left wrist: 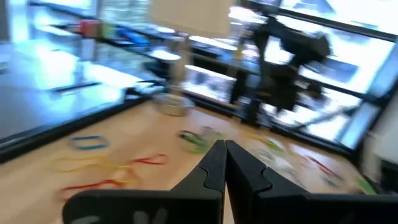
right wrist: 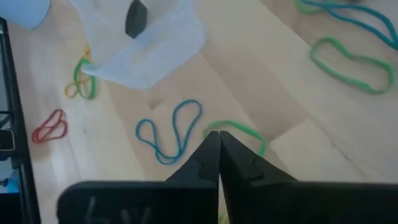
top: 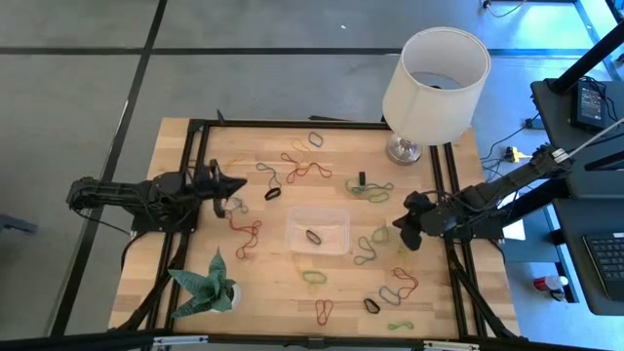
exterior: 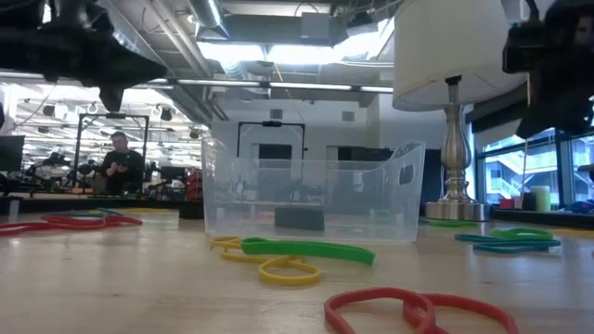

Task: Pick and place rubber bands into bin
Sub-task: Put the yellow rubber band into the transparent bin

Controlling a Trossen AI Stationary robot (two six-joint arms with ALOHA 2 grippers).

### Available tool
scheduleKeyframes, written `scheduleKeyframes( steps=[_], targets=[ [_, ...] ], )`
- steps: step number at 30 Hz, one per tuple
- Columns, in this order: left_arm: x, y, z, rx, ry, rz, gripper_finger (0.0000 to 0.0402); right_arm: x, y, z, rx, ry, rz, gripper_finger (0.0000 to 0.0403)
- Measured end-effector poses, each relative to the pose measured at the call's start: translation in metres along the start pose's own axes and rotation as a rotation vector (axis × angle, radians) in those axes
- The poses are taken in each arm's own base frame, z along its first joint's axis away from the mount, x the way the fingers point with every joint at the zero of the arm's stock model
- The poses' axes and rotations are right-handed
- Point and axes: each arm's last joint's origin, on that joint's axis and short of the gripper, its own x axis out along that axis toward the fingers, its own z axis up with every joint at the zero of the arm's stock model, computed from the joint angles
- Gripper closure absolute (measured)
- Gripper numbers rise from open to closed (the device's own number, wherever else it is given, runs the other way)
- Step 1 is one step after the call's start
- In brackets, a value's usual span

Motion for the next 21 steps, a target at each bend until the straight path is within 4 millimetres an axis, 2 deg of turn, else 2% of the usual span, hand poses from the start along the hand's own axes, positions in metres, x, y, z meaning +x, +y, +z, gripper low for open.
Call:
scheduleKeyframes(
  steps=[4, 11, 17, 21],
  targets=[
    [0.009, -0.004, 0.016, 0.016, 0.002, 0.147, 0.0399, 0.001, -0.008, -0.005, -0.007, 0.0, -0.003, 0.0395],
    [0.036, -0.003, 0.038, 0.058, 0.027, 0.402, 0.0399, 0.001, -0.009, -0.005, -0.025, -0.032, -0.018, 0.0395],
    [0.064, 0.015, 0.054, 0.089, 0.074, 0.579, 0.0399, 0.001, -0.01, -0.002, 0.014, -0.114, -0.061, 0.0395],
    [0.081, 0.035, 0.055, 0.101, 0.157, 0.606, 0.0398, 0.001, -0.01, 0.0, 0.039, -0.183, -0.085, 0.0395]
  ],
)
